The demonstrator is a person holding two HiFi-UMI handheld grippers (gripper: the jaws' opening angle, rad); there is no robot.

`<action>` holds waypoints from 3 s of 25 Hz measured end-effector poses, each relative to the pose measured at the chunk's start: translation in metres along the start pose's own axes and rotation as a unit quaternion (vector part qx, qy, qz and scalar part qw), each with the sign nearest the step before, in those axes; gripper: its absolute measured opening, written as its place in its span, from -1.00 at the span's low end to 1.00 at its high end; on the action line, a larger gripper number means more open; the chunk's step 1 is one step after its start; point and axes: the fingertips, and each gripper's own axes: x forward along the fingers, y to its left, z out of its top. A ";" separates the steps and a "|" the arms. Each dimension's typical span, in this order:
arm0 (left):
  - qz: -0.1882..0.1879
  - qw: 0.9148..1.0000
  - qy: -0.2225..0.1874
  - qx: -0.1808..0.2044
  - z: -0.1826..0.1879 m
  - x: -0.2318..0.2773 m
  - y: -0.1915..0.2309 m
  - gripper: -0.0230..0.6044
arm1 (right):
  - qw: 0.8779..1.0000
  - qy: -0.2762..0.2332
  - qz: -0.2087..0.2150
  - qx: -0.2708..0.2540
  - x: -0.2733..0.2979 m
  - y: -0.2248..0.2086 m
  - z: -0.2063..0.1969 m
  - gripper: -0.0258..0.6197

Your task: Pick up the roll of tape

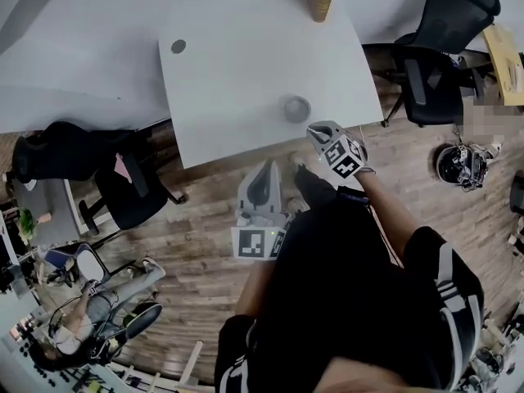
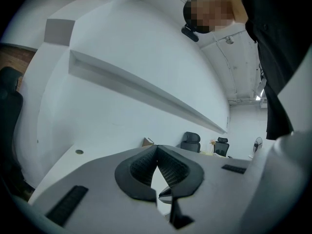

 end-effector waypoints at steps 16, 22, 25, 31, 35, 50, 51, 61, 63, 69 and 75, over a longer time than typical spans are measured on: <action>0.027 0.999 0.026 -0.016 -0.007 0.065 0.039 -0.85 | 0.955 0.172 0.080 -0.228 0.118 -0.002 -0.070 -0.54; 0.042 0.999 0.019 -0.019 -0.004 0.057 0.044 -0.85 | 0.948 0.183 0.078 -0.249 0.131 0.000 -0.071 -0.66; 0.048 0.999 0.015 -0.019 -0.004 0.047 0.044 -0.85 | 0.951 0.187 0.079 -0.235 0.130 0.002 -0.071 -0.68; 0.054 0.998 -0.010 -0.012 0.005 0.009 0.033 -0.85 | 0.959 0.187 0.085 -0.197 0.105 0.020 -0.082 -0.68; 0.049 0.998 -0.023 -0.011 0.003 -0.031 0.020 -0.85 | 0.972 0.163 0.068 -0.153 0.075 0.045 -0.087 -0.69; -0.009 0.999 -0.034 -0.006 -0.021 -0.159 -0.080 -0.85 | 0.982 -0.133 -0.056 0.123 -0.151 0.107 -0.028 -0.73; -0.012 0.999 -0.035 -0.005 -0.021 -0.162 -0.085 -0.85 | 0.978 -0.151 -0.058 0.134 -0.166 0.108 -0.024 -0.73; -0.025 0.999 -0.038 0.003 -0.018 -0.147 -0.129 -0.85 | 0.941 -0.275 -0.082 0.179 -0.287 0.097 0.008 -0.73; -0.027 0.999 -0.041 0.005 -0.017 -0.140 -0.134 -0.85 | 0.939 -0.283 -0.083 0.177 -0.301 0.097 0.010 -0.73; -0.032 0.998 -0.049 0.020 -0.011 -0.116 -0.145 -0.85 | 0.937 -0.297 -0.078 0.166 -0.317 0.085 0.013 -0.73; -0.037 0.998 -0.052 0.026 -0.008 -0.104 -0.152 -0.85 | 0.936 -0.304 -0.080 0.155 -0.319 0.075 0.016 -0.73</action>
